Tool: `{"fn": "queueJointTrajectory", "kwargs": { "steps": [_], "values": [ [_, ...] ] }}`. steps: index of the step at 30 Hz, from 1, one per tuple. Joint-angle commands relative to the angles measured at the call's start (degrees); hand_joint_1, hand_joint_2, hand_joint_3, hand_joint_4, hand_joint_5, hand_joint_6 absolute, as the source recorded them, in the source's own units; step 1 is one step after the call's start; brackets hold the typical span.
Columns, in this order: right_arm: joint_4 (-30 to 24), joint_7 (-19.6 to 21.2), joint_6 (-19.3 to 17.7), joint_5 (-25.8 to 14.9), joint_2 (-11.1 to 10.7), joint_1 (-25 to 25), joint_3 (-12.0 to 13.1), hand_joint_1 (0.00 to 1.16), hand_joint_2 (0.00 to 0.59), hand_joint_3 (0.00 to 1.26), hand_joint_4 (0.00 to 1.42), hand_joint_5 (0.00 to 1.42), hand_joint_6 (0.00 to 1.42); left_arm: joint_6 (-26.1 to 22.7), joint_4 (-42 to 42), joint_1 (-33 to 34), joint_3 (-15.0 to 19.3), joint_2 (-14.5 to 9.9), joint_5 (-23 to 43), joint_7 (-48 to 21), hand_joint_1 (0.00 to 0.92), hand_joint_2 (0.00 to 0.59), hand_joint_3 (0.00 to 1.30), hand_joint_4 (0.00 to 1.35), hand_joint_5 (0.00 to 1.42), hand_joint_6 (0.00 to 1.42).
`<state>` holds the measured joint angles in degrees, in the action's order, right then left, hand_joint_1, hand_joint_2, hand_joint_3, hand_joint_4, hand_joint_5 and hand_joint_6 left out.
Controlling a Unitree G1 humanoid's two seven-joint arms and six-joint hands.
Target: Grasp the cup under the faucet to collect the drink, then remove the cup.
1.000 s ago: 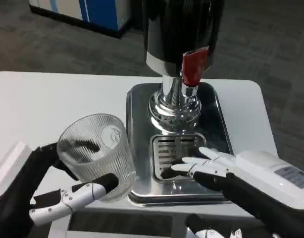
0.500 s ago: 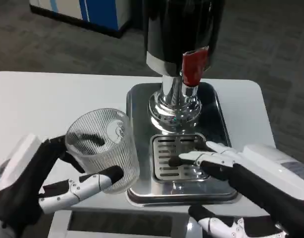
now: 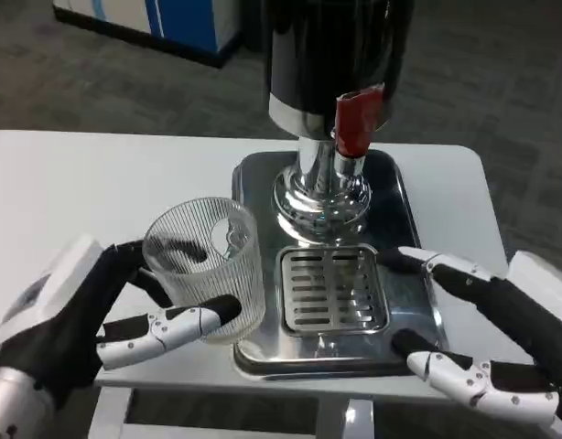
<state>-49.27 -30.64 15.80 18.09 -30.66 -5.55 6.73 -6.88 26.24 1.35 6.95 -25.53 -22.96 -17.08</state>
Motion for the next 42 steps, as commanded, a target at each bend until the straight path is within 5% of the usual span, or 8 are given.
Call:
{"fn": "queueJointTrajectory", "kwargs": {
  "steps": [1, 15, 42],
  "values": [
    [1.7, 2.0, -0.9, -0.9, 0.9, -0.7, 1.2, 0.38, 0.377, 0.12, 0.13, 0.07, 0.02, 1.4, -3.0, 3.8, -1.5, -0.8, -0.8, 1.6, 0.346, 0.27, 0.54, 0.51, 0.57, 0.14],
    [2.6, 5.6, -0.8, -0.9, 3.8, -1.9, -0.3, 0.35, 0.375, 0.1, 0.11, 0.06, 0.04, 4.1, -15.4, 13.0, -7.7, -1.4, -4.4, 4.2, 0.306, 0.262, 0.56, 0.51, 0.57, 0.14],
    [2.7, 5.8, -0.8, -2.6, 4.0, -3.0, 0.6, 0.34, 0.376, 0.09, 0.12, 0.06, 0.05, 4.8, -26.4, 25.0, -16.8, -1.3, -14.6, 5.2, 0.276, 0.27, 0.56, 0.51, 0.58, 0.14]
  ]
}}
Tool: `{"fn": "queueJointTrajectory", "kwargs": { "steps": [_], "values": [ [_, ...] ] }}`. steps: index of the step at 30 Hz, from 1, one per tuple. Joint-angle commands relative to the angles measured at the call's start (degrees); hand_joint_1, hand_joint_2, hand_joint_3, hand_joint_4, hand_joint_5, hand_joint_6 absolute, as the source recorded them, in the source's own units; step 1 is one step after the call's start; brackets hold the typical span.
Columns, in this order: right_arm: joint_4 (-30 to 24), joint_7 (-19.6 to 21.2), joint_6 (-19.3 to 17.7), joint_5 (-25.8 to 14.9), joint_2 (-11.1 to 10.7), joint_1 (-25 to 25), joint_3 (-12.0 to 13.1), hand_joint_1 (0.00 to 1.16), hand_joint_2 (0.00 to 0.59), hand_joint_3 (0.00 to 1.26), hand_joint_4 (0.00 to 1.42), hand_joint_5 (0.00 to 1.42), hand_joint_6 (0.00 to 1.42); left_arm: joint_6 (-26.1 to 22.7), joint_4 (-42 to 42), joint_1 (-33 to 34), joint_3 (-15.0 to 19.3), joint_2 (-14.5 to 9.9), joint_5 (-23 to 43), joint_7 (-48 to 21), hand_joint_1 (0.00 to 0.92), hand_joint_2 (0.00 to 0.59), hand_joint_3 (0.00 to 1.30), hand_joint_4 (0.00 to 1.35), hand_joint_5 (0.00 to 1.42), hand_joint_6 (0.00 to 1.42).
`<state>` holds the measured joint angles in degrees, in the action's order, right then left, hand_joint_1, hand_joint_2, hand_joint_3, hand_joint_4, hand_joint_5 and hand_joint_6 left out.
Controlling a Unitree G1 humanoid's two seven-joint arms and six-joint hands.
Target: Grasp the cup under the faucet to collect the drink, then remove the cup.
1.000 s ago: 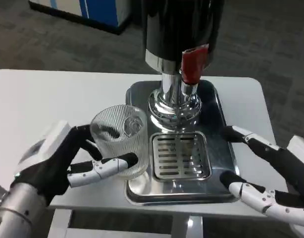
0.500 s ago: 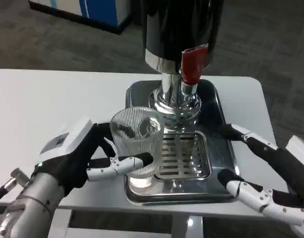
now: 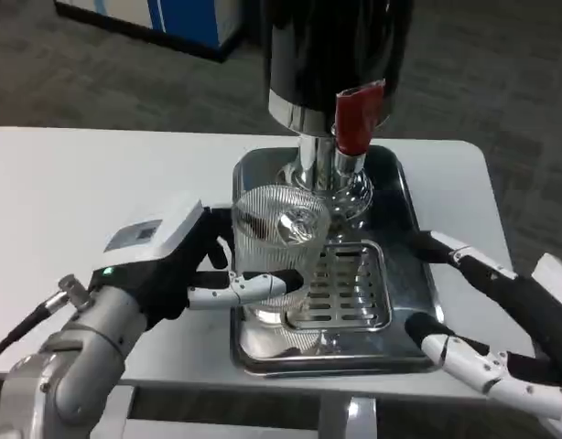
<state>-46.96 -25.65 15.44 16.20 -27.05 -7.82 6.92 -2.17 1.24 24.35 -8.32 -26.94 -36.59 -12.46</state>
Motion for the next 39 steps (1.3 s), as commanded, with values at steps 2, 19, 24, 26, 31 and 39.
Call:
{"fn": "queueJointTrajectory", "kwargs": {
  "steps": [2, 19, 24, 26, 31, 39],
  "values": [
    [0.5, 0.8, -0.5, -0.9, 0.4, -0.8, 0.5, 0.34, 0.375, 0.09, 0.12, 0.06, 0.05, 0.1, -1.9, 2.8, -2.4, 0.1, -1.4, 0.4, 0.278, 0.269, 0.56, 0.51, 0.58, 0.14],
    [0.7, 0.8, -0.7, -4.0, 0.1, -1.6, 3.2, 0.34, 0.381, 0.09, 0.12, 0.06, 0.05, -2.5, -1.8, 6.0, -6.6, -0.7, -2.7, -5.1, 0.277, 0.245, 0.56, 0.51, 0.58, 0.13],
    [0.9, 1.0, -0.9, -4.4, 0.2, -1.7, 3.7, 0.34, 0.381, 0.09, 0.12, 0.06, 0.05, -5.1, -0.4, 6.0, -6.3, -1.3, -1.4, -9.0, 0.276, 0.157, 0.55, 0.5, 0.55, 0.11],
    [1.0, 1.1, -1.0, -4.6, 0.2, -1.7, 3.8, 0.34, 0.383, 0.09, 0.12, 0.06, 0.05, -5.8, 0.5, 5.9, -6.2, -1.7, -1.4, -10.0, 0.183, 0.076, 0.52, 0.47, 0.49, 0.06],
    [1.1, 1.5, -1.5, -4.8, 0.5, -1.8, 3.7, 0.34, 0.39, 0.1, 0.12, 0.06, 0.05, -7.0, 1.9, 5.5, -6.2, -2.5, -1.7, -11.6, 0.124, 0.051, 0.48, 0.43, 0.43, 0.01],
    [1.3, 1.9, -2.0, -5.0, 0.5, -1.9, 3.5, 0.35, 0.397, 0.1, 0.12, 0.07, 0.05, -7.7, 3.1, 5.0, -6.0, -3.0, -1.9, -12.2, 0.041, 0.03, 0.44, 0.33, 0.36, 0.0]
  ]
}}
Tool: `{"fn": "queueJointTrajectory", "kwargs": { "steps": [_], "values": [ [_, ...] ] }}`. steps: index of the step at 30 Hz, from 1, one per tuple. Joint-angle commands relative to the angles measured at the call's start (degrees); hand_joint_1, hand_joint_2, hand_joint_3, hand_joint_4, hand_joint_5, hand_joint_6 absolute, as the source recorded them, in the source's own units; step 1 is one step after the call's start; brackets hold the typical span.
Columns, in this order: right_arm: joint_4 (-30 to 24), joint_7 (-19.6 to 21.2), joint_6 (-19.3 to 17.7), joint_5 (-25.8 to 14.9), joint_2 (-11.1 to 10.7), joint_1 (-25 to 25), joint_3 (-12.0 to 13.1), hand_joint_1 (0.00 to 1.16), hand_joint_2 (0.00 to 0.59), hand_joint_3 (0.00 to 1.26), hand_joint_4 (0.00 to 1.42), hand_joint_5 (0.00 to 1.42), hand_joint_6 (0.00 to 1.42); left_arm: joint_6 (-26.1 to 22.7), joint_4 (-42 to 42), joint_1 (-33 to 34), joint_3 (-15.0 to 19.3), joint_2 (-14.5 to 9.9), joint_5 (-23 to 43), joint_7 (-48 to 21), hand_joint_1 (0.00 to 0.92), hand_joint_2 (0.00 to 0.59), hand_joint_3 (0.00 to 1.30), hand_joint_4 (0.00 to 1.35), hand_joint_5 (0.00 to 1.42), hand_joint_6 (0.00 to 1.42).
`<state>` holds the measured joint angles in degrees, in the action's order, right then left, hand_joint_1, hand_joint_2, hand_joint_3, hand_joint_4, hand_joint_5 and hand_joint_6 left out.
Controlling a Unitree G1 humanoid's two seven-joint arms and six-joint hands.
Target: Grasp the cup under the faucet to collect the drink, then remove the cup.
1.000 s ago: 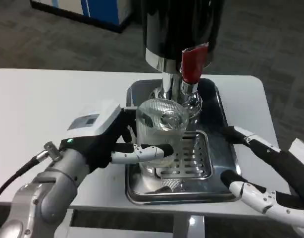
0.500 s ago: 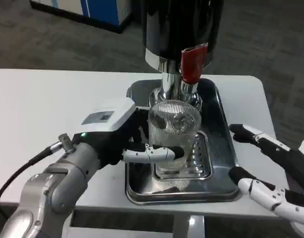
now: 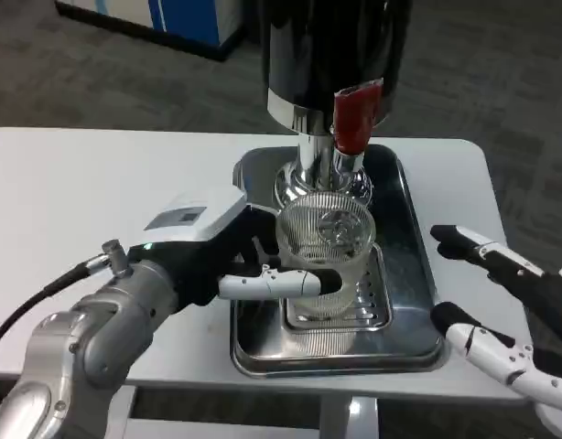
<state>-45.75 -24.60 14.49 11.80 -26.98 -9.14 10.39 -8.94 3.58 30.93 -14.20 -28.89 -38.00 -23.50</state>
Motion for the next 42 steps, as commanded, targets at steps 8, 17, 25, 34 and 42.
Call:
{"fn": "queueJointTrajectory", "kwargs": {
  "steps": [8, 17, 25, 34, 42],
  "values": [
    [0.1, 1.0, -1.0, -0.7, 0.5, -0.7, 0.1, 0.37, 0.4, 0.1, 0.13, 0.07, 0.05, -3.2, 2.5, -2.6, 0.7, -1.4, -0.3, -1.9, 0.017, 0.01, 0.13, 0.09, 0.2, 0.0],
    [0.5, 1.1, -0.8, -0.2, 0.6, -0.1, -0.9, 0.38, 0.402, 0.1, 0.13, 0.07, 0.05, -8.3, 3.7, -2.8, 1.6, -2.1, -0.3, -3.9, 0.0, 0.0, 0.0, 0.0, 0.01, 0.0],
    [0.3, 1.4, -0.5, 0.2, 0.5, -0.1, -1.5, 0.38, 0.405, 0.1, 0.13, 0.07, 0.05, -10.6, 5.3, -3.6, 3.5, -2.6, 1.6, -4.4, 0.0, 0.001, 0.0, 0.0, 0.0, 0.0],
    [-0.1, 1.3, -0.5, 0.1, 0.4, -0.4, -1.5, 0.39, 0.405, 0.1, 0.13, 0.07, 0.05, -13.0, 12.3, -7.2, 7.9, -3.3, 5.4, -5.5, 0.0, 0.01, 0.0, 0.0, 0.0, 0.0],
    [-0.6, 1.2, -0.6, -0.6, 0.3, -1.0, -0.3, 0.39, 0.405, 0.1, 0.13, 0.08, 0.05, -18.6, 29.2, -13.6, 19.9, -3.3, 16.0, -9.2, 0.0, 0.018, 0.0, 0.0, 0.0, 0.0]
  ]
}}
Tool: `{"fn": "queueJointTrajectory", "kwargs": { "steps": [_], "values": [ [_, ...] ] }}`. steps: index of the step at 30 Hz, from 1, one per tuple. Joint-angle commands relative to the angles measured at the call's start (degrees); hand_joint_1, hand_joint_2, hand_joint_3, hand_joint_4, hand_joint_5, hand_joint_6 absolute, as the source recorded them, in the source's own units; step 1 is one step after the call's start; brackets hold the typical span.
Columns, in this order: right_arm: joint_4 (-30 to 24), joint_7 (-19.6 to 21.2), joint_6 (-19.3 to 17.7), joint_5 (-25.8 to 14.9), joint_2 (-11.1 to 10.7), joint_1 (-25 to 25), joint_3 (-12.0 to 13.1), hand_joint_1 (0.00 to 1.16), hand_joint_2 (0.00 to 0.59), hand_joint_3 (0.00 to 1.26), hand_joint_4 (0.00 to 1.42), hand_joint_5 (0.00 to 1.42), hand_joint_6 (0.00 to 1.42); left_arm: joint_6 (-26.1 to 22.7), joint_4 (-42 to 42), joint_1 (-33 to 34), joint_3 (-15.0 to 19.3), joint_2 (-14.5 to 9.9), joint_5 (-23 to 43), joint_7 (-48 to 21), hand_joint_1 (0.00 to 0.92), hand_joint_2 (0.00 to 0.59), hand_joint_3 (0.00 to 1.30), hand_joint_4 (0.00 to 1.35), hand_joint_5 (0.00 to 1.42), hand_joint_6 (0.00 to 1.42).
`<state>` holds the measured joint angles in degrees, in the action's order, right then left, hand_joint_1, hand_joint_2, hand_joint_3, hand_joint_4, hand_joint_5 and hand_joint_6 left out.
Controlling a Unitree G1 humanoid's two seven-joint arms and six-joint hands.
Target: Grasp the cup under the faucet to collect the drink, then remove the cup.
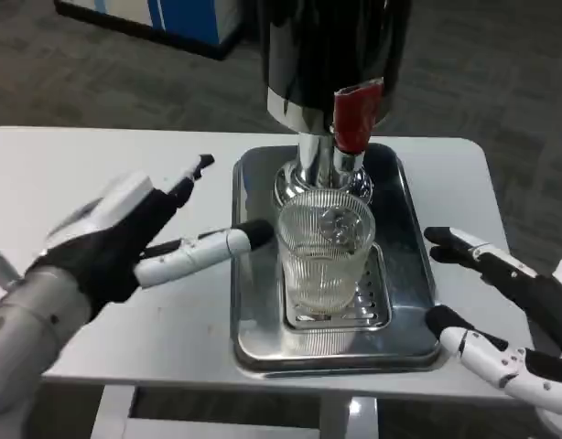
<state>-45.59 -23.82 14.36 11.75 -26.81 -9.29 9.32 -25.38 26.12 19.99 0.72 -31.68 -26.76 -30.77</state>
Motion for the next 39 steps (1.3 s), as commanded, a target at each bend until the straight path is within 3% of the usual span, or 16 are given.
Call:
{"fn": "queueJointTrajectory", "kwargs": {
  "steps": [1, 5, 9, 14, 20, 26, 39],
  "values": [
    [-0.8, 0.4, -0.5, -0.6, 0.1, -0.9, 0.9, 0.39, 0.405, 0.1, 0.13, 0.08, 0.05, -2.5, 7.8, -3.0, 5.9, -0.5, 6.0, -2.2, 0.0, 0.018, 0.0, 0.0, 0.0, 0.0],
    [-0.8, 0.3, -0.7, -1.0, 0.2, -1.0, 1.1, 0.39, 0.406, 0.12, 0.13, 0.09, 0.01, -4.0, 12.5, -4.8, 11.5, 0.1, 14.6, -3.7, 0.0, 0.019, 0.03, 0.01, 0.07, 0.12],
    [-0.7, 0.1, -0.7, -1.5, 0.0, -0.9, 1.0, 0.39, 0.412, 0.15, 0.14, 0.09, 0.0, -4.9, 14.0, -5.0, 18.4, 2.9, 26.5, -3.0, 0.0, 0.043, 0.13, 0.11, 0.14, 0.21],
    [-0.8, 0.2, -0.5, -1.3, 0.0, -0.8, 0.4, 0.4, 0.414, 0.16, 0.14, 0.09, 0.0, -3.5, 12.2, -2.7, 22.0, 4.6, 36.0, -0.8, 0.0, 0.068, 0.25, 0.22, 0.21, 0.27],
    [-1.0, 0.3, -0.2, -1.1, 0.0, -0.4, 0.2, 0.4, 0.414, 0.16, 0.14, 0.09, 0.0, -3.3, 9.7, -0.2, 21.9, 4.2, 43.1, 0.5, 0.0, 0.073, 0.3, 0.28, 0.26, 0.28],
    [-1.0, 0.3, -0.1, -1.1, -0.1, -0.4, 0.3, 0.4, 0.414, 0.16, 0.14, 0.09, 0.0, -2.2, 6.6, 2.9, 20.4, 3.5, 46.0, 1.8, 0.0, 0.063, 0.19, 0.17, 0.21, 0.23],
    [-1.2, 0.3, -0.1, -1.1, 0.0, -0.5, 0.3, 0.39, 0.42, 0.16, 0.14, 0.09, 0.0, -1.6, 1.1, 10.1, 13.9, 3.7, 48.6, 3.2, 0.0, 0.073, 0.16, 0.13, 0.17, 0.16]
  ]
}}
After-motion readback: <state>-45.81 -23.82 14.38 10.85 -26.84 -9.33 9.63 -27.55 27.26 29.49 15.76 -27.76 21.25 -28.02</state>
